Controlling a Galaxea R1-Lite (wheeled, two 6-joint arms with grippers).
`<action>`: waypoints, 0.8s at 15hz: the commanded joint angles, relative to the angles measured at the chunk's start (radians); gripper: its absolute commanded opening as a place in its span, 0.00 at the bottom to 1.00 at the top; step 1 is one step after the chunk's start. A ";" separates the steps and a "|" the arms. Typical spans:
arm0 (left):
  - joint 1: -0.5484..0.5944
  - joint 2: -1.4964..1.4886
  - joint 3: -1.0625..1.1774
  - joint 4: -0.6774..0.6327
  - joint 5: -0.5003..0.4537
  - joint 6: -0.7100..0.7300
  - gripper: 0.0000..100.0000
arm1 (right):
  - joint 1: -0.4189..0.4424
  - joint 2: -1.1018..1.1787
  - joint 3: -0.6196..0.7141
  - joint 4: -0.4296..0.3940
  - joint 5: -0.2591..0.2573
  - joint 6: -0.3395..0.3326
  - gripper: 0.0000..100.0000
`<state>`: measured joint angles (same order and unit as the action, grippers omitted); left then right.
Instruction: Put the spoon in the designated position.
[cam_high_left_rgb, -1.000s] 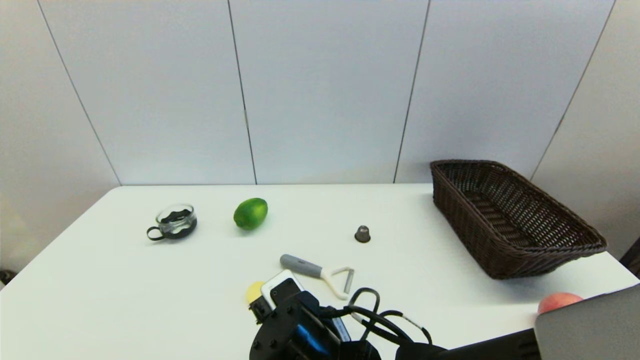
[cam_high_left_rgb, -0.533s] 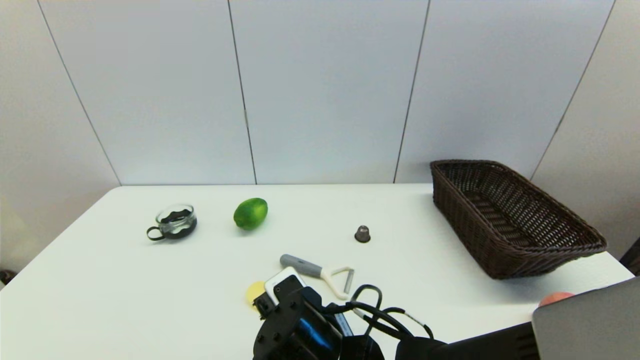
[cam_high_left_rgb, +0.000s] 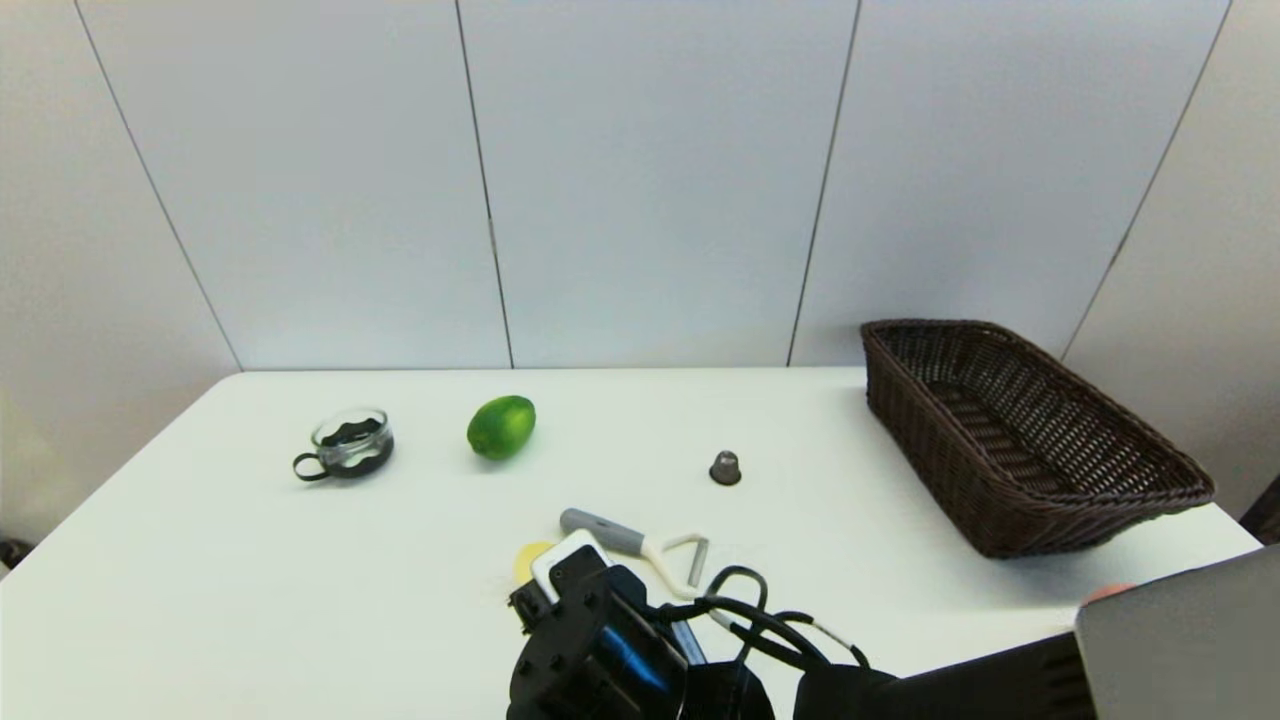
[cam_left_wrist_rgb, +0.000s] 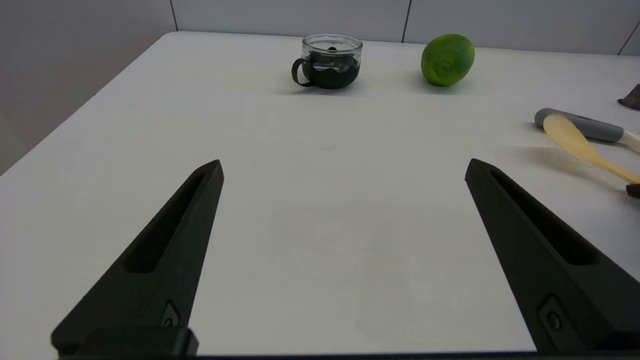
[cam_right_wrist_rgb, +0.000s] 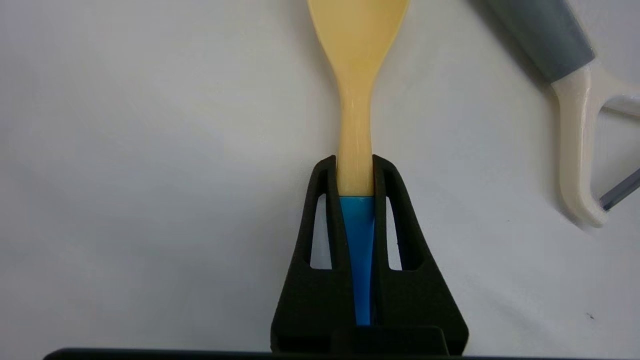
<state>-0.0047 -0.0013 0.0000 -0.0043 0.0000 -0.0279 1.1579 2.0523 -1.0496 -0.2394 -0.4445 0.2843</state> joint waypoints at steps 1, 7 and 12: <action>0.000 0.001 0.002 0.001 0.000 -0.001 1.00 | -0.006 -0.130 -0.038 -0.005 0.001 0.004 0.00; 0.000 0.001 0.002 0.001 0.000 0.000 1.00 | -0.178 -0.261 -0.119 0.152 -0.007 -0.019 0.00; 0.000 0.001 0.002 -0.002 0.000 -0.001 1.00 | -0.337 -0.308 -0.124 0.186 -0.008 -0.019 0.00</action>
<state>-0.0047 -0.0013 0.0000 -0.0038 0.0000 -0.0272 0.8832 1.7800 -1.1732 -0.0504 -0.4498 0.2640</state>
